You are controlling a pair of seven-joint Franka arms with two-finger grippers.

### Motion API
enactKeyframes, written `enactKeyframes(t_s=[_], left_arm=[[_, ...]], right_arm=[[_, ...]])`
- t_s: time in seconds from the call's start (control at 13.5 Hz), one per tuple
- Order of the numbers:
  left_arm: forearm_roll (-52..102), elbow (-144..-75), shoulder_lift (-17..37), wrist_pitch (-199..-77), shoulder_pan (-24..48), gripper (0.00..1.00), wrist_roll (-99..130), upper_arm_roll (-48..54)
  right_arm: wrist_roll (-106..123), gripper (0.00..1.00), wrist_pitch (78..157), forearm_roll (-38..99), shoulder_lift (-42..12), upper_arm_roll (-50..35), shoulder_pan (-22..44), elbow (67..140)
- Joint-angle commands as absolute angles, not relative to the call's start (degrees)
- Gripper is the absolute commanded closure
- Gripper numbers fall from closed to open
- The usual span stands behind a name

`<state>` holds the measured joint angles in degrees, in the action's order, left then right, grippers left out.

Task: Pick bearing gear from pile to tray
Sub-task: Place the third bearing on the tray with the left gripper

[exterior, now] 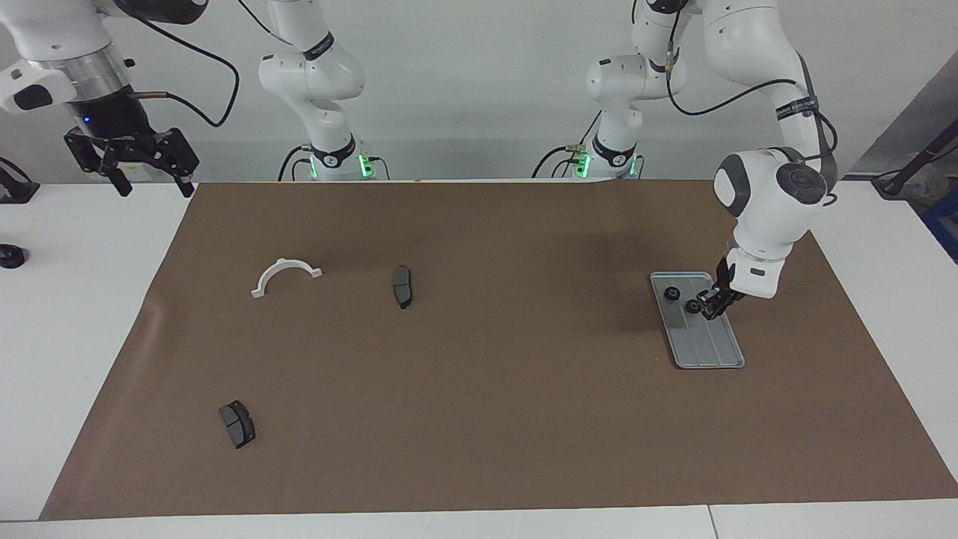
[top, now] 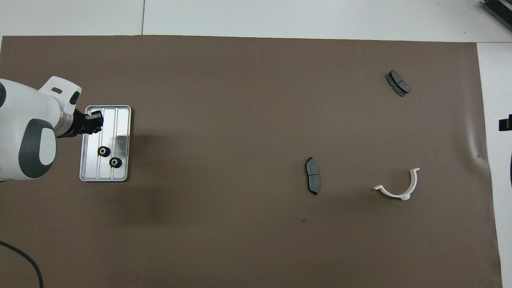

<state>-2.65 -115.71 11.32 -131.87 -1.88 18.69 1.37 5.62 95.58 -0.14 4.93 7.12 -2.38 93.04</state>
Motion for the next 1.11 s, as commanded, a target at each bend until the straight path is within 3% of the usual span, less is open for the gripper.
enactKeyframes(t_s=[0.0,0.3,0.37,0.44,0.67,1.04], left_arm=[[-1.85,-121.45,9.67,-138.06,-1.76,1.0,17.49,2.02],[-1.85,-123.13,10.81,-141.94,-1.23,0.99,17.49,2.02],[-1.85,-123.13,11.33,-142.64,-1.14,0.57,17.49,2.11],[-1.85,-122.79,11.51,-142.73,-1.06,0.01,17.4,2.2],[-1.85,-120.77,10.73,-140.81,-0.18,0.0,17.67,2.46],[-1.93,-112.79,6.42,-124.93,0.0,0.0,9.43,3.6]], right_arm=[[4.04,0.0,95.71,0.88,5.27,7.03,-2.29,93.86],[3.87,0.0,94.13,0.88,5.36,7.03,-2.37,94.22],[4.04,0.0,94.13,0.88,5.27,6.94,-2.46,94.13],[3.96,0.0,94.3,0.88,5.27,6.77,-2.55,94.13],[4.48,0.0,95.71,0.01,4.84,5.02,-2.64,94.04],[3.87,0.0,95.45,-0.26,2.47,4.49,-2.55,93.87]])
